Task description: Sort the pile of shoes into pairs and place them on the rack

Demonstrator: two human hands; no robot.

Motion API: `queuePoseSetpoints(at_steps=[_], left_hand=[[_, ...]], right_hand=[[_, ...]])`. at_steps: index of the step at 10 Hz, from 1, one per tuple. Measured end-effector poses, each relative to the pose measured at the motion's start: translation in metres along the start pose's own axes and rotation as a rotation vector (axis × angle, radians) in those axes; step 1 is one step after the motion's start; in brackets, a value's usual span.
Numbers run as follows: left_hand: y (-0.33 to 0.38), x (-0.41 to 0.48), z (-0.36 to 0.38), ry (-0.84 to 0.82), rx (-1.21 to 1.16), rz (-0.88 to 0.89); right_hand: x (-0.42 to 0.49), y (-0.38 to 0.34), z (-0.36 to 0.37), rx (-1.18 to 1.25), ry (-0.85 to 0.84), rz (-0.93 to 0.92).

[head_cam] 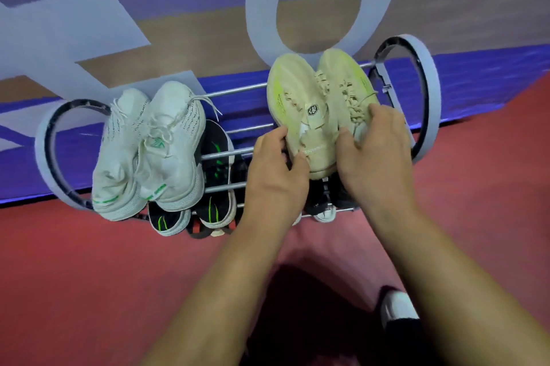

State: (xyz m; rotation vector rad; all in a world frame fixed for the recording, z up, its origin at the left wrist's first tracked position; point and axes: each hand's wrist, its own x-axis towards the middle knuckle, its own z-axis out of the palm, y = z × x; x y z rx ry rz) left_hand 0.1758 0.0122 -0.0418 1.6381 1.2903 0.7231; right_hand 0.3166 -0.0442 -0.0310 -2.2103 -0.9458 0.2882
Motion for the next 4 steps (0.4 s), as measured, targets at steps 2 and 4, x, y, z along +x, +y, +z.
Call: queuePoseSetpoints(at_steps=[2,4], left_hand=[[0.067,0.001,-0.046,-0.293,0.227,-0.215],[0.176,0.012,-0.127,-0.442,0.290,-0.258]], right_hand=[[0.009,-0.032,-0.047,-0.098,-0.303,0.099],[0.036,-0.125,-0.136,-0.136,-0.495,0.158]])
